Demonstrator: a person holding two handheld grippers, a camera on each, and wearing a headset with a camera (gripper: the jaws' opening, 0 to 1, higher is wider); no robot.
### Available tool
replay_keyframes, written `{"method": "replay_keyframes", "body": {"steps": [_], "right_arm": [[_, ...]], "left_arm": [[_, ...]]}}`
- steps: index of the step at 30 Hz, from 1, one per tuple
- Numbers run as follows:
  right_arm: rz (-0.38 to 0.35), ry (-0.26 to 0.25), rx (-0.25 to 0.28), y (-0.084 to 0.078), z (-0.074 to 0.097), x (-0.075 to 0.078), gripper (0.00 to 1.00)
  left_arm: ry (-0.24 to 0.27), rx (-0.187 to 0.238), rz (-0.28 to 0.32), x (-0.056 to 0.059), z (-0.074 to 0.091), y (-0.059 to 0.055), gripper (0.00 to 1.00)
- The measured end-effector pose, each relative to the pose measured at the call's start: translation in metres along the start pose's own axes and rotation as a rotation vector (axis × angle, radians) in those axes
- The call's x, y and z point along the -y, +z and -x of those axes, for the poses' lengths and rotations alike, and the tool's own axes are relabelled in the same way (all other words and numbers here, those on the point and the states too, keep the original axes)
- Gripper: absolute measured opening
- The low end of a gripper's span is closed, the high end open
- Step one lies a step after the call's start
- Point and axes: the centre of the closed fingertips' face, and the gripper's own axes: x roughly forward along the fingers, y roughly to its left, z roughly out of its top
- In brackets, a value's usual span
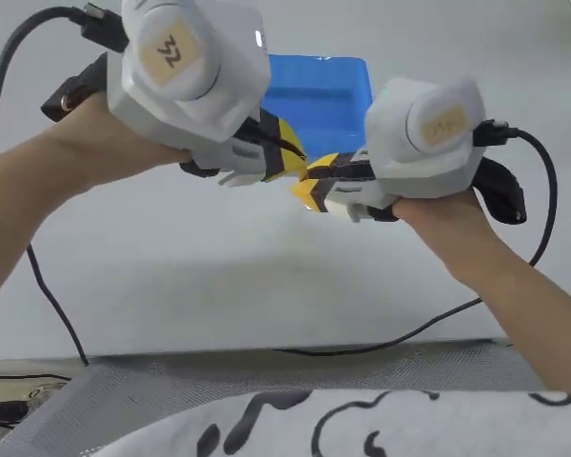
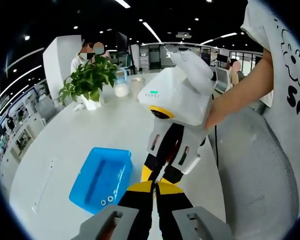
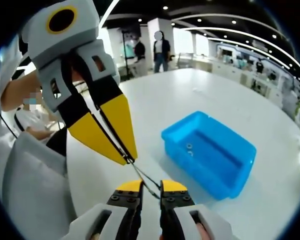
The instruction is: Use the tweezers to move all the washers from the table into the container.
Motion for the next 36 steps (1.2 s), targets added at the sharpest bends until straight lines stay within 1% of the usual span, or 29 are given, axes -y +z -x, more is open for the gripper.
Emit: {"method": "replay_keyframes", "body": {"steps": [2,4,7,9,13,18,21,22,24,28,31,34,36], "right_arm": [[-0.003,0.000,0.000,0.000,0.000,0.000,0.09],[0.000,-0.001,-0.011,-0.003,0.000,-0.001,0.09],[0.008,0.002,-0.024,-0.008,-0.001,-0.004,0.09],[0.007,0.001,-0.029,-0.010,-0.002,-0.004,0.09],[0.002,-0.001,-0.026,-0.009,-0.001,-0.003,0.09],[0.006,-0.005,-0.022,-0.007,0.000,0.001,0.09],[-0.003,-0.003,-0.024,-0.008,-0.002,0.002,0.09],[0.000,-0.002,-0.029,-0.010,-0.004,0.002,0.09],[0.008,-0.008,-0.026,-0.009,-0.004,0.002,0.09],[0.020,-0.003,-0.025,-0.010,-0.004,0.003,0.08],[0.037,-0.005,-0.035,-0.011,-0.003,0.003,0.07],[0.037,-0.011,-0.037,-0.010,-0.003,0.005,0.06],[0.035,-0.016,-0.032,-0.010,-0.003,0.007,0.06]], "left_arm": [[-0.003,0.002,0.007,0.001,-0.001,0.000,0.00],[-0.011,0.000,0.012,0.003,-0.002,-0.001,0.00],[-0.016,-0.010,0.003,0.007,-0.006,-0.003,0.00],[-0.019,-0.008,-0.001,0.008,-0.007,-0.004,0.00],[-0.015,-0.010,-0.002,0.006,-0.007,-0.004,0.00],[-0.007,-0.001,0.005,0.002,-0.006,-0.003,0.00],[-0.005,-0.009,0.005,0.001,-0.007,-0.005,0.00],[-0.003,-0.021,-0.005,0.001,-0.008,-0.007,0.00],[0.001,-0.022,-0.013,0.002,-0.008,-0.006,0.00],[-0.006,-0.016,-0.007,0.003,-0.008,-0.006,0.00],[-0.007,-0.014,-0.010,0.004,-0.009,-0.005,0.00],[0.004,-0.010,-0.012,0.000,-0.010,-0.003,0.00],[0.007,-0.002,-0.001,-0.003,-0.011,-0.002,0.00]]}}
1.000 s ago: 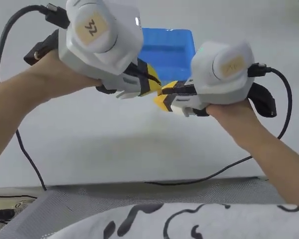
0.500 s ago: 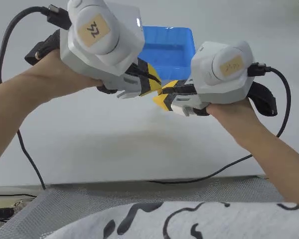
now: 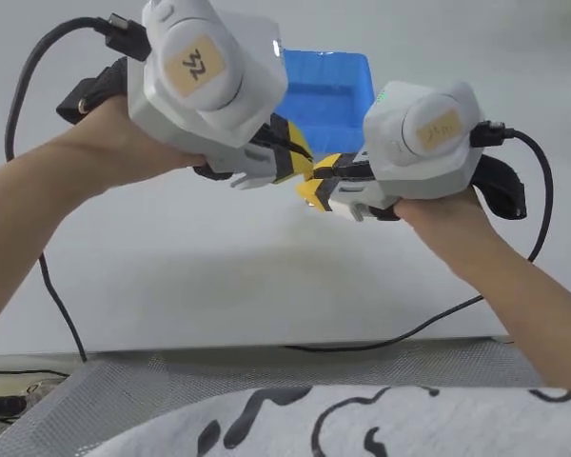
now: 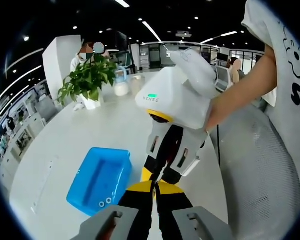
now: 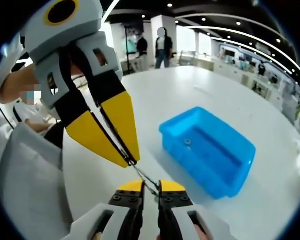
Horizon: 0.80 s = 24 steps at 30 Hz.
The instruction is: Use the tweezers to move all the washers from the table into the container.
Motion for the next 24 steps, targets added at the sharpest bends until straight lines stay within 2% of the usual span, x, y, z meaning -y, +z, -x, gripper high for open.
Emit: {"method": "replay_keyframes", "body": {"steps": [5,9,14,17,24], "right_arm": [[-0.007,-0.005,0.004,0.0008,-0.0008,0.0020,0.05],[0.044,-0.011,-0.017,0.0008,0.0001,-0.0020,0.03],[0.073,-0.015,-0.020,0.0021,-0.0001,-0.0027,0.03],[0.042,-0.013,-0.016,0.0028,-0.0007,0.0006,0.04],[0.050,-0.009,-0.021,0.0015,-0.0008,-0.0002,0.07]], "left_arm": [[0.007,0.010,0.015,-0.0030,-0.0005,0.0007,0.00],[0.003,0.012,0.008,-0.0010,-0.0002,0.0021,0.00],[-0.002,0.015,0.003,-0.0003,-0.0014,0.0037,0.00],[-0.001,0.012,0.002,-0.0006,-0.0006,0.0019,0.00],[-0.005,0.000,-0.006,0.0027,0.0005,-0.0006,0.00]]}}
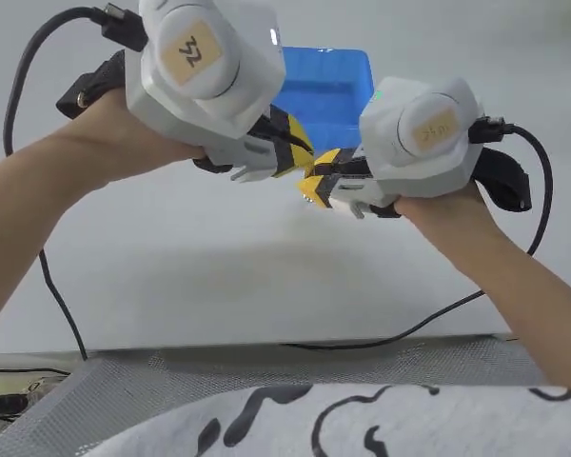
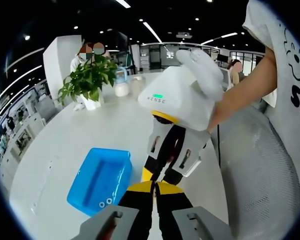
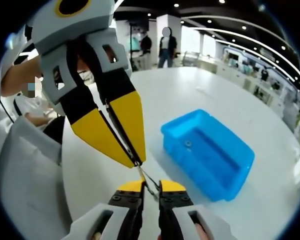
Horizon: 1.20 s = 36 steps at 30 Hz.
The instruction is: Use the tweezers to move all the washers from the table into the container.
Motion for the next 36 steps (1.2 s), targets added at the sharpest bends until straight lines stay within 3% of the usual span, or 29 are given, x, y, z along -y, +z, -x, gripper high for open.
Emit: {"method": "replay_keyframes", "body": {"steps": [19,36], "right_arm": [[-0.017,0.004,0.016,-0.0005,-0.0011,0.0032,0.06],[0.054,-0.023,-0.011,-0.0019,0.0016,-0.0005,0.04]], "left_arm": [[0.007,-0.006,-0.005,-0.0040,-0.0005,-0.0009,0.00],[0.012,0.001,-0.016,-0.0023,-0.0039,0.0024,0.00]]}}
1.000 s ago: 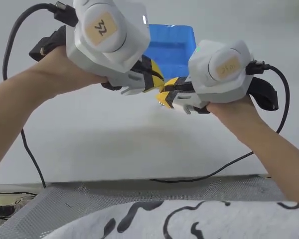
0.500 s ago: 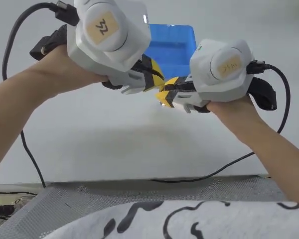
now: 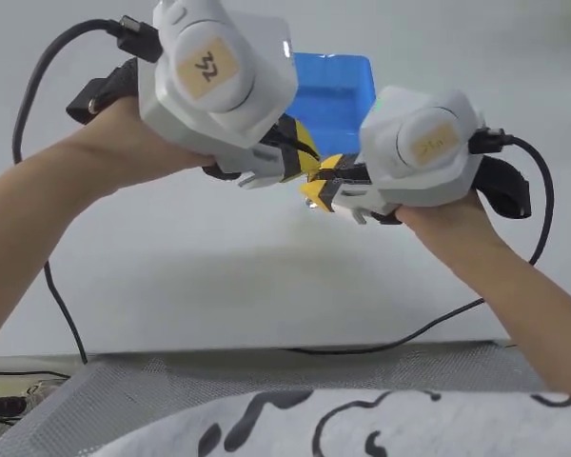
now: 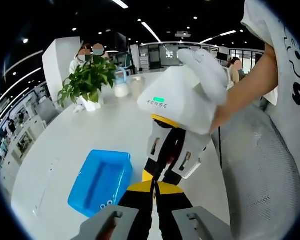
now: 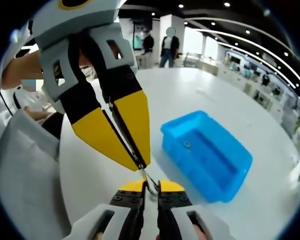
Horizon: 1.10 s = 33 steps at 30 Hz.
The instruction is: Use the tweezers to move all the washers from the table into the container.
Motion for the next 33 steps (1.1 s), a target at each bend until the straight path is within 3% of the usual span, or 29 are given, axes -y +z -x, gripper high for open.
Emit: {"method": "replay_keyframes", "body": {"steps": [12,19,27,32,33], "right_arm": [[0.057,-0.019,-0.002,0.010,0.009,-0.001,0.03],[0.101,-0.040,-0.005,0.019,0.018,0.002,0.03],[0.100,-0.062,0.004,0.027,0.023,0.012,0.03],[0.091,-0.066,0.016,0.031,0.027,0.017,0.03],[0.083,-0.067,0.024,0.033,0.028,0.019,0.03]], "left_arm": [[0.005,0.033,0.021,-0.002,0.011,0.009,0.00],[0.020,0.063,0.018,-0.001,0.017,0.021,0.00],[0.052,0.112,0.025,-0.005,0.022,0.035,0.00],[0.076,0.170,0.098,-0.011,0.025,0.041,0.00],[0.087,0.186,0.138,-0.015,0.025,0.041,0.00]]}}
